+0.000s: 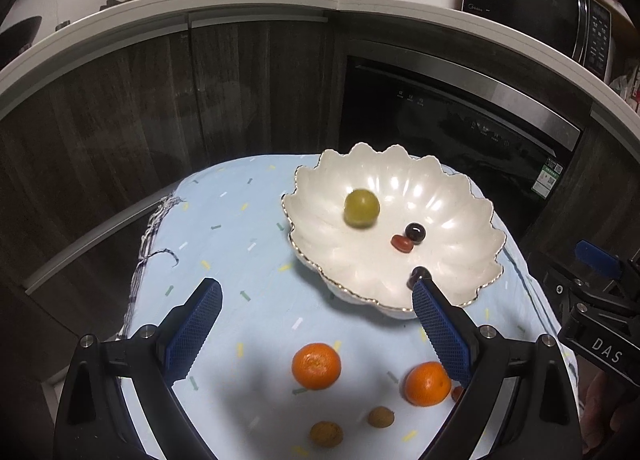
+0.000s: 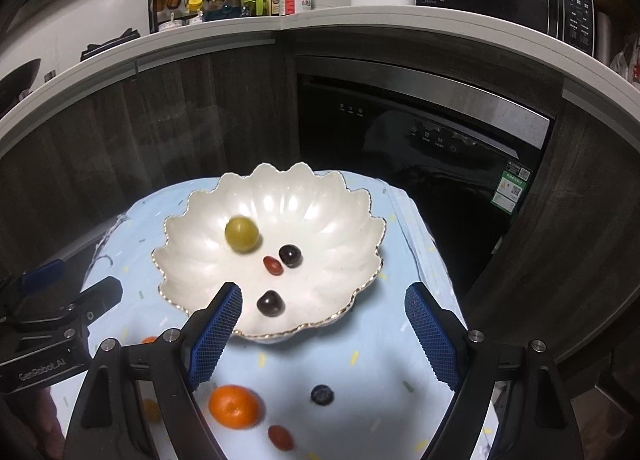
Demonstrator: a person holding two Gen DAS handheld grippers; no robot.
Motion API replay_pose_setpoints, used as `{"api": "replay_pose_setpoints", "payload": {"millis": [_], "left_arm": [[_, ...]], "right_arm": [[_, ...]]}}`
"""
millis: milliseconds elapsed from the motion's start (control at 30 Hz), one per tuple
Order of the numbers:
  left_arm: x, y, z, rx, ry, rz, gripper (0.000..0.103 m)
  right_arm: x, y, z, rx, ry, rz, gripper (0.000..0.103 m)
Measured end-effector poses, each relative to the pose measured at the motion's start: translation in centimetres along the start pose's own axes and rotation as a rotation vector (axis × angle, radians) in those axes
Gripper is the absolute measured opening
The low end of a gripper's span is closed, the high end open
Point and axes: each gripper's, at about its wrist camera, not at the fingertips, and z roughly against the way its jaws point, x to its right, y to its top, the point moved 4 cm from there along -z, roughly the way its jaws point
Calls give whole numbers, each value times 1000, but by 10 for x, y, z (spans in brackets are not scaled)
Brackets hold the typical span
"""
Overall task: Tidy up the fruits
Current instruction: 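Withdraw both tools from the bowl toward the fruits on the cloth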
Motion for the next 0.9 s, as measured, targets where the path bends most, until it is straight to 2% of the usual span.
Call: {"api": "replay_pose_setpoints", "payload": {"millis": [600,900], "left_arm": [[3,-35,17,2,9,-27,97],[1,-58,13,-21,11,-31,94]], "right_arm": [[-2,-27,20,23,7,27,84],[-9,-41,23,27,26,50,84]]}}
